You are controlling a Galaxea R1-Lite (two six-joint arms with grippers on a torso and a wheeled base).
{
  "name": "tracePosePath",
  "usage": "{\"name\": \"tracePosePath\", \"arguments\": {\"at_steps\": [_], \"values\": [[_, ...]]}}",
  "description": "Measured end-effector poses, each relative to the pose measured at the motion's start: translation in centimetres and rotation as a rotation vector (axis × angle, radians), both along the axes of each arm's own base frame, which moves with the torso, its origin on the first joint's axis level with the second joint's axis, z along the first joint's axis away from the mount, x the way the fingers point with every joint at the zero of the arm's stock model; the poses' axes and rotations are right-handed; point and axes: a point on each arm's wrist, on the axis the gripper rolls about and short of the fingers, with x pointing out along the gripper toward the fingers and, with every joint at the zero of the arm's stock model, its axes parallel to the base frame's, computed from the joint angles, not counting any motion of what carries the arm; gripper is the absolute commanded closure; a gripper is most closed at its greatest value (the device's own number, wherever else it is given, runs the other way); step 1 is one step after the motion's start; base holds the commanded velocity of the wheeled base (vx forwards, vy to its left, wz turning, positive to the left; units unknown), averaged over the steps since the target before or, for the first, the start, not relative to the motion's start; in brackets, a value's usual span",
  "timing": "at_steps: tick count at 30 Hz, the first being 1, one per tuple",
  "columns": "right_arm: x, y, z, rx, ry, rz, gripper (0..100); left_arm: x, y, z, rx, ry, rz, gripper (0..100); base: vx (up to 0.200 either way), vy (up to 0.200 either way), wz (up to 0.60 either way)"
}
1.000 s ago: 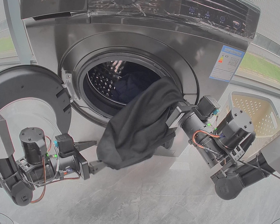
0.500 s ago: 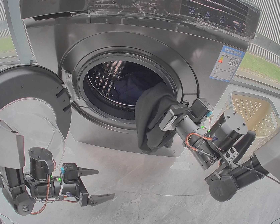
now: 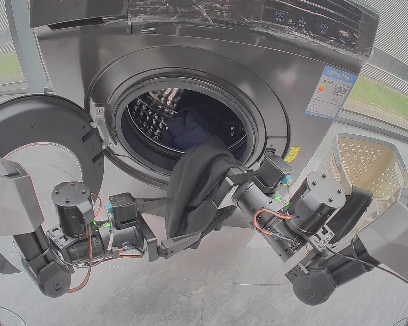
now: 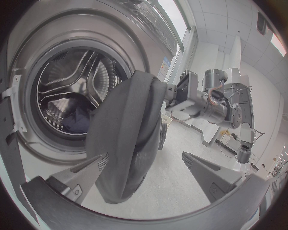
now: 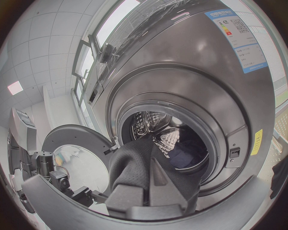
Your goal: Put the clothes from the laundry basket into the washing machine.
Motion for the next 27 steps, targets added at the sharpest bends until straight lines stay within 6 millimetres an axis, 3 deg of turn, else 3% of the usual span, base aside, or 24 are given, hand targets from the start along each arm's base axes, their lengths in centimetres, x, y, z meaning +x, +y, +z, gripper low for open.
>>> {"name": "tracePosePath", "arguments": {"at_steps": [18,27], "values": [[-1.4,1.8,-0.2,0.007,0.003,0.048,100,5.0,-3.0,-1.3,-0.070,-0.026,0.059,0,0.000,0.000,0.00],[-2.7,2.5,-0.2,0.011,0.018,0.059,100,6.8,-3.4,-2.1,-0.090,-0.034,0.123,0,0.000,0.000,0.00]]}}
